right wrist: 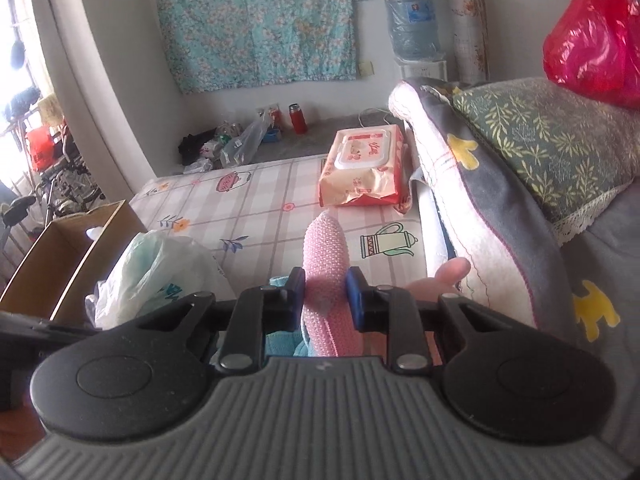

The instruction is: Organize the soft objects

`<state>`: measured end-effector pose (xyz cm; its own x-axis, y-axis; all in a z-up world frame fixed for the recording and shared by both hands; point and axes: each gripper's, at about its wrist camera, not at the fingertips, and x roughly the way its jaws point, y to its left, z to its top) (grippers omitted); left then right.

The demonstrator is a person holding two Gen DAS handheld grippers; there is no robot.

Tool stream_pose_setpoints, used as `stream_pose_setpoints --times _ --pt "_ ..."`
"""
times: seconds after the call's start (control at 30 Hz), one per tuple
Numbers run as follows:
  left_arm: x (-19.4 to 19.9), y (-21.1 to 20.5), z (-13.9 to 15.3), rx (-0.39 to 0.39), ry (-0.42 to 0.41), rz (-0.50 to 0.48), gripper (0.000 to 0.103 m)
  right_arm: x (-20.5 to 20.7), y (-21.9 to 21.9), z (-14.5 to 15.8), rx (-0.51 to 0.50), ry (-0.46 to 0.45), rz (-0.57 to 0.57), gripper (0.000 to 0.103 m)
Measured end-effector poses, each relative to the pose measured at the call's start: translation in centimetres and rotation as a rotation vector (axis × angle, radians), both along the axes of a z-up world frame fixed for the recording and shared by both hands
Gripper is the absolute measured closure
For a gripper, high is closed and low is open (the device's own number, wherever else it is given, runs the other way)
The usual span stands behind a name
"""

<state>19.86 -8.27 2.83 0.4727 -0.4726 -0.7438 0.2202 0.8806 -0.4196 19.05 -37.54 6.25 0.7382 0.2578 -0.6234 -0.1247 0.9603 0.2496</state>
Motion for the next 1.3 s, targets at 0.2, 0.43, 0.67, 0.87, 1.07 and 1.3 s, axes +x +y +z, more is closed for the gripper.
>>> stream_pose_setpoints --times 0.2,0.43,0.67,0.87,1.07,1.3 --pt "-1.5 1.4 0.3 -0.043 0.006 -0.002 0.083 -3.9 4.5 0.6 -0.167 -0.019 0.115 0.081" --pt "-2.7 2.4 0.0 -0.064 0.020 -0.011 0.082 -5.7 8.1 -2.6 -0.071 0.086 0.224 0.081" --pt "-3.3 2.2 -0.4 -0.043 0.010 -0.034 0.081 -6.0 7.3 -4.3 0.096 0.171 0.241 0.080" --pt "-2.2 0.9 0.0 -0.053 -0.002 -0.025 0.064 -5.1 1.7 -2.6 0.304 0.141 0.134 0.071" --pt "-0.1 -2.2 0.0 -0.009 -0.017 -0.026 0.061 -1.8 -2.0 -4.3 0.439 0.200 -0.002 0.064" --pt "1.3 -4.7 -2.2 0.111 0.007 -0.051 0.065 0.9 -2.2 -8.3 0.505 0.335 -0.063 0.061"
